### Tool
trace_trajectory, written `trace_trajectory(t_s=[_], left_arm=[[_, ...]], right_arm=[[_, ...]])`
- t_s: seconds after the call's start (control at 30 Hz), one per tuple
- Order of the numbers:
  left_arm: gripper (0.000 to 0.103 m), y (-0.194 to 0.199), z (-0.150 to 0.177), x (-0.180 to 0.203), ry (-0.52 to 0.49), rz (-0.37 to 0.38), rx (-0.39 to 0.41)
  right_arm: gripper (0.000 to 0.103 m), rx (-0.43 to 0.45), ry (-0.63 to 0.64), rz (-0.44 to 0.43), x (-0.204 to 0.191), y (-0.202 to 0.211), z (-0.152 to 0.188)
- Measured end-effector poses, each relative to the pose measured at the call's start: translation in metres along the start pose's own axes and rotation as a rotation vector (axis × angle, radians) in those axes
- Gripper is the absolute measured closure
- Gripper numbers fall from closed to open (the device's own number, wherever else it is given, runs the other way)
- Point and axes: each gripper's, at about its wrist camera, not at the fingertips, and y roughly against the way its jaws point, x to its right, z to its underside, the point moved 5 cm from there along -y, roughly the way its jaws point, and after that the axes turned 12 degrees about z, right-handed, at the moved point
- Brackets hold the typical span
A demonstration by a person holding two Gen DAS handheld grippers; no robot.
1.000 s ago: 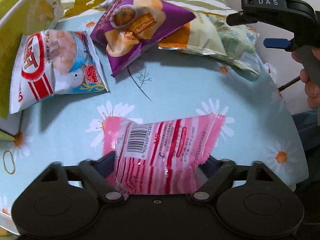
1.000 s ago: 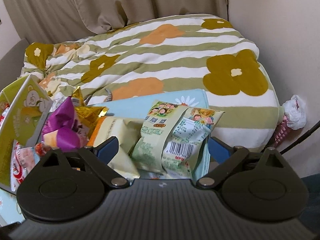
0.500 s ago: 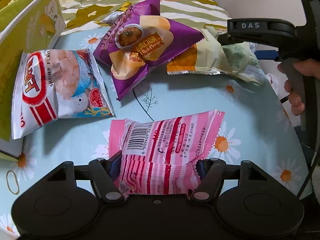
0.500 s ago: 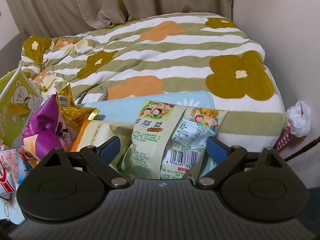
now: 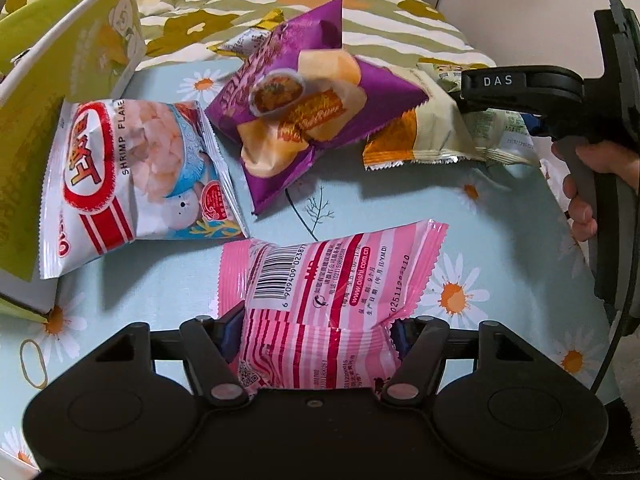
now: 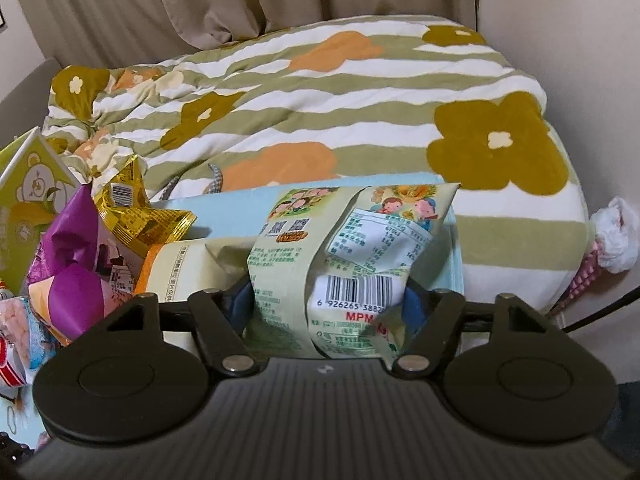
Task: Organize snacks
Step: 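Lift both held bags and carry them toward the cardboard box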
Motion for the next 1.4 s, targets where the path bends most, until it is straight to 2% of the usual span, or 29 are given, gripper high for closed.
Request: trace_trajectory(t_s=[0.47, 0.63, 0.8, 0.97, 1.13, 1.4], left_arm=[[0.033, 0.049, -0.007, 0.016, -0.049, 0.019, 0.104], [0.033, 0.085, -0.013, 0.021, -0.058, 0.016, 0.184], [0.033, 0.136, -0.023, 0.017, -0.063, -0.023, 0.299], [0.033, 0.184, -0.034, -0.003, -0.062, -0.088, 0.404], [0.033, 0.224, -0.051, -0.037, -0.066, -0.143, 0.481], [0.033, 0.266, -0.094, -0.114, -0.054, -0.155, 0.545]], right_arm=[[0.02, 0.113, 0.009, 0.038, 0.009, 0.057, -0.012], [0.02, 0.156, 0.0, 0.015, 0.011, 0.093, -0.02], [0.019, 0.208, 0.009, -0.049, 0.001, 0.135, -0.028], [0.019, 0.255, 0.02, -0.139, -0.023, 0.172, -0.038], [0.019, 0.29, 0.052, -0.221, -0.065, 0.197, -0.051], [0.019, 0.314, 0.092, -0.3, -0.16, 0.219, -0.066]])
